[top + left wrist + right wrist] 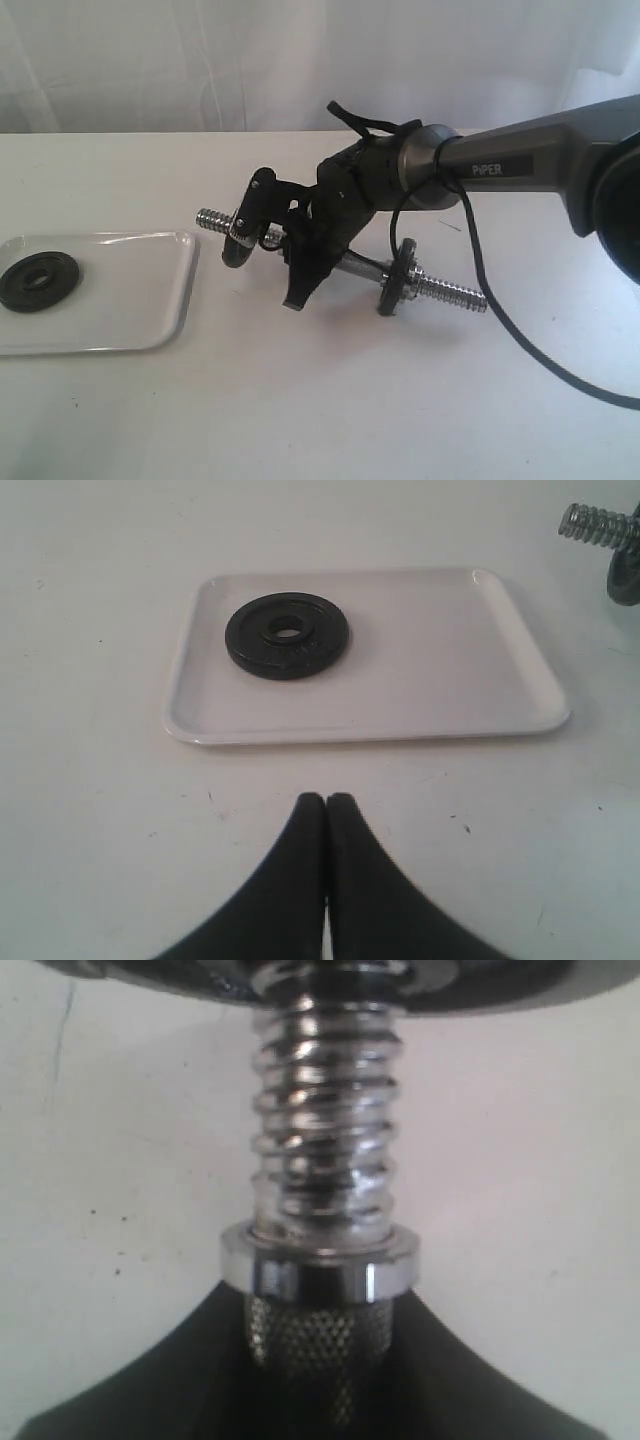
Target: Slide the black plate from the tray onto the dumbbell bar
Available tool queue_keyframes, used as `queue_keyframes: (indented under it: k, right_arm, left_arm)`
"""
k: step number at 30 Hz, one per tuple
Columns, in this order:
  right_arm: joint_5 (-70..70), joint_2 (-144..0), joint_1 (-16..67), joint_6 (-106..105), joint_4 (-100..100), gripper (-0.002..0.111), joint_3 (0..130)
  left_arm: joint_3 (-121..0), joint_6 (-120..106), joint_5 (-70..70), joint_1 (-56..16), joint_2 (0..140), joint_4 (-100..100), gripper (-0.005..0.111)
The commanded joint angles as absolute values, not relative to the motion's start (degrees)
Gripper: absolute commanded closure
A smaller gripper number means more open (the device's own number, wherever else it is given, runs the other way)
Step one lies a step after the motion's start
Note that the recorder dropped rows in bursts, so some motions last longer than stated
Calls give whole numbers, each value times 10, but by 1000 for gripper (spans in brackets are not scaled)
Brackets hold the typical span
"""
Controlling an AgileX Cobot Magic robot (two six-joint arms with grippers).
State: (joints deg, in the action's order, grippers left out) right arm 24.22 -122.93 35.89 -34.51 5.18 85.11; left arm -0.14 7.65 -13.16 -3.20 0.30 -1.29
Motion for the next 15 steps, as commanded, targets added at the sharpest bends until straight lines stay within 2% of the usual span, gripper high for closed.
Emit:
queue_keyframes:
  k: [1,15]
  right_arm:
    - [220,-1200,354,-390,41,108,854]
    - [242,-1201,354,-421,32,108,845]
  left_arm:
    - [0,75,-133,-34,0,-13,107]
    - [0,75,-133,-34,0,-13,107]
